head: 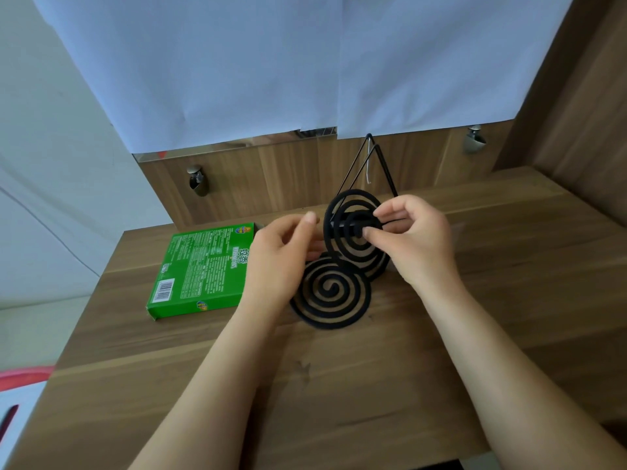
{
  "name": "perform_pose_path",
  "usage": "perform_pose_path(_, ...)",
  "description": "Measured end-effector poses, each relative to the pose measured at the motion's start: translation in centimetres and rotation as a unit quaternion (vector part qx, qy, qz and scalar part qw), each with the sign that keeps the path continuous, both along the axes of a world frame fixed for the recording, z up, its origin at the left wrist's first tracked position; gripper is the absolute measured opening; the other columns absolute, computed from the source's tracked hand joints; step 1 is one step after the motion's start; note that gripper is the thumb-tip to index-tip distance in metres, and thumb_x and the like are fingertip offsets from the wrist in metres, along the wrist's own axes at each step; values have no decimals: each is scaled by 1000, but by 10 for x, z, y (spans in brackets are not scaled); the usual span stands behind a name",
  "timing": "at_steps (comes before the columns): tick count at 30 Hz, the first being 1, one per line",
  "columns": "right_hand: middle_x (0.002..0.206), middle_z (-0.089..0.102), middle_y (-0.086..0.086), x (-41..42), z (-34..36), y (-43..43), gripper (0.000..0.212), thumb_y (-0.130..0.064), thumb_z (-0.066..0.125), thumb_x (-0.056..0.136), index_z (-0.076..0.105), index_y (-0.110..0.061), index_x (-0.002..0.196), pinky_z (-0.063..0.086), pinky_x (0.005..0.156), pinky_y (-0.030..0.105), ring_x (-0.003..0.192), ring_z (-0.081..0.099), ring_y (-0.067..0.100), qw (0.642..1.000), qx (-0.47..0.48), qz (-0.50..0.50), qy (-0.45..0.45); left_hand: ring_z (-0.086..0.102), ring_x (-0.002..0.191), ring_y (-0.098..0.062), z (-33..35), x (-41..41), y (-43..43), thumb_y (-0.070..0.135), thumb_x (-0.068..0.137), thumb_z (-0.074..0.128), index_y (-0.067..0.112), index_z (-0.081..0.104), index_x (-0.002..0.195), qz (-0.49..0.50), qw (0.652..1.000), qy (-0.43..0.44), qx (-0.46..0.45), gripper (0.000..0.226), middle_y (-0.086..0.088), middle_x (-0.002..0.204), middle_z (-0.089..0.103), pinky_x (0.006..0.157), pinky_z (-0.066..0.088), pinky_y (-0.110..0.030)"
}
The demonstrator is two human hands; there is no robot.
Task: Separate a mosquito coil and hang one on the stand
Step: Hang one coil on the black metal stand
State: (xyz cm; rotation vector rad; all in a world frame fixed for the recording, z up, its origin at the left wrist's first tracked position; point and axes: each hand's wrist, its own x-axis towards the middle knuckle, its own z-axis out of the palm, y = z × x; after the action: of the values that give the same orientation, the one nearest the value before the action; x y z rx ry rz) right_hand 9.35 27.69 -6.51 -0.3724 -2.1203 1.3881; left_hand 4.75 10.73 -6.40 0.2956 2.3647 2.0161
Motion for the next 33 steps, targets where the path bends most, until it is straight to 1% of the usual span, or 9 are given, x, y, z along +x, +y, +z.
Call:
perform_pose_path(2,85,67,-14,1,0,-2,26,-15,83,71,64,-30,83,46,62,4,79,62,-4,1000,10,-12,19,76,82,-24,7,3,3,44,94,56,17,75,95,-63,984,-109,129,33,-9,89,79,68,59,-32)
perform_pose_path(3,86,67,-15,1,1,-3,26,-15,82,72,64,-30,84,45,63,3,81,62,-4,999,24,-18,29,76,84,-27,9,5,5,46,92,57,16,75,97,-84,978,-130,143,35,-11,91,79,67,59,-32)
perform_pose_path(7,93,67,-12,3,2,-5,24,-13,79,74,65,-26,88,46,65,6,83,63,0,996,62,-12,66,76,77,-22,15,10,13,28,92,66,14,74,93,-60,987,-97,110,16,-10,87,79,58,56,-24)
perform_pose_path(11,90,69,-13,3,4,-6,19,-8,69,81,67,-24,91,51,66,10,88,66,-1,994,18,12,110,76,75,-21,25,10,13,17,97,60,5,71,97,-43,987,-83,130,17,-9,86,79,58,58,-25)
perform_pose_path(16,95,71,-8,7,10,-4,20,-3,55,89,68,-16,97,61,68,39,94,69,13,980,-15,-17,196,76,83,-26,34,12,14,19,98,58,7,71,99,-46,984,-90,148,18,-12,89,79,67,61,-30)
perform_pose_path(20,97,70,-6,10,19,-1,19,-4,53,91,67,-15,99,61,69,43,94,69,14,975,-14,-25,221,76,82,-23,41,15,20,20,99,57,9,72,98,-49,987,-68,140,18,-11,88,79,65,59,-26)
perform_pose_path(27,98,69,-12,14,39,15,21,-6,58,90,68,-20,103,60,78,35,93,66,6,980,-1,-42,195,76,80,-19,52,11,18,19,98,59,13,72,96,-28,989,-43,137,15,-7,87,79,63,57,-24)
perform_pose_path(29,101,70,-12,12,44,26,21,-14,62,92,68,-23,109,59,82,34,94,66,4,990,-46,-5,135,75,83,-21,56,9,16,20,98,58,13,72,97,-30,988,-50,143,16,-7,89,79,65,58,-25)
perform_pose_path(33,103,70,-18,7,49,39,22,-28,63,93,65,-33,114,57,81,19,96,65,-7,991,-81,101,36,75,83,-19,65,5,16,21,98,58,14,72,97,-39,988,-45,145,15,-5,89,79,65,57,-23)
